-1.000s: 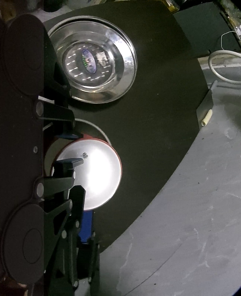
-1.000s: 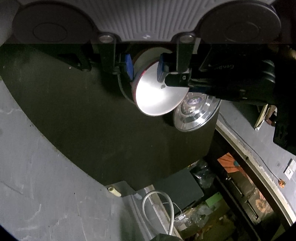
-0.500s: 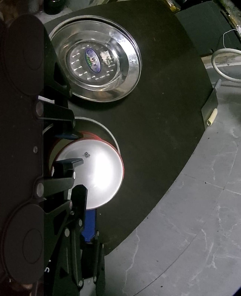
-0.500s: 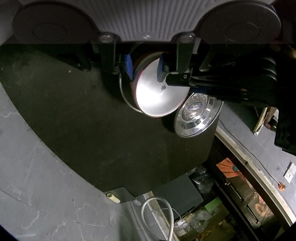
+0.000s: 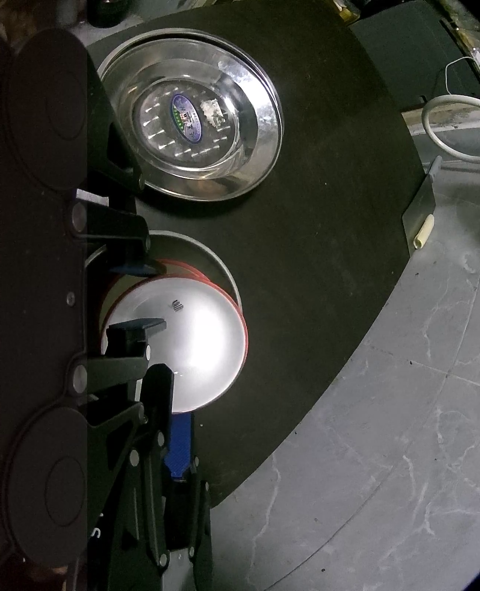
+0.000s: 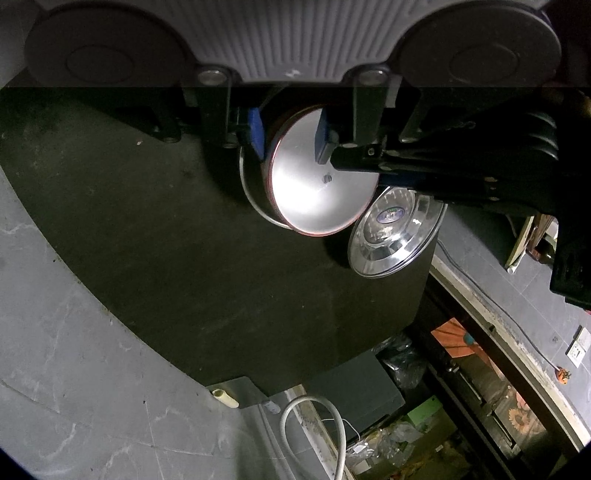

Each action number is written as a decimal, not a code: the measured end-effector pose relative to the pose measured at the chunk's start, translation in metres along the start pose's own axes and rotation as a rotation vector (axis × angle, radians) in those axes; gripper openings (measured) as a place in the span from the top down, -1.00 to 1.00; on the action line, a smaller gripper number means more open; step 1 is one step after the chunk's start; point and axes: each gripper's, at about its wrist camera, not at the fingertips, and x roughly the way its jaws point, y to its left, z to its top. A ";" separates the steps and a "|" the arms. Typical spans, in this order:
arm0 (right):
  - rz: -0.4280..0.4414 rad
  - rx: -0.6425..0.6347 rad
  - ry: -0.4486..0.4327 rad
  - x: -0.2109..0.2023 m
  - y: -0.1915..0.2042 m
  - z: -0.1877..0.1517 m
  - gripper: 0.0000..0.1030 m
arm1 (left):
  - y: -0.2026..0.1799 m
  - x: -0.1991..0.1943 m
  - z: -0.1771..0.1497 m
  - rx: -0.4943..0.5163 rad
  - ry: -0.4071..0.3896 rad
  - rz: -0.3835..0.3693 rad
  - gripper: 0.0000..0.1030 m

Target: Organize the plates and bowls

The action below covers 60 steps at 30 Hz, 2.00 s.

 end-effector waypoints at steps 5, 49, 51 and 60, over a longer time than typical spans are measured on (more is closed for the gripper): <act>0.000 -0.001 0.000 0.000 0.000 -0.001 0.34 | 0.000 0.000 0.000 0.002 0.000 0.001 0.51; 0.018 0.004 0.044 0.000 0.003 -0.005 0.35 | -0.002 -0.002 -0.005 -0.015 0.025 0.015 0.39; 0.018 0.008 0.042 0.000 0.003 -0.005 0.35 | -0.002 -0.001 -0.005 -0.014 0.027 0.016 0.39; 0.008 0.015 0.035 0.000 0.005 -0.007 0.35 | 0.000 0.000 -0.002 -0.004 0.027 0.014 0.36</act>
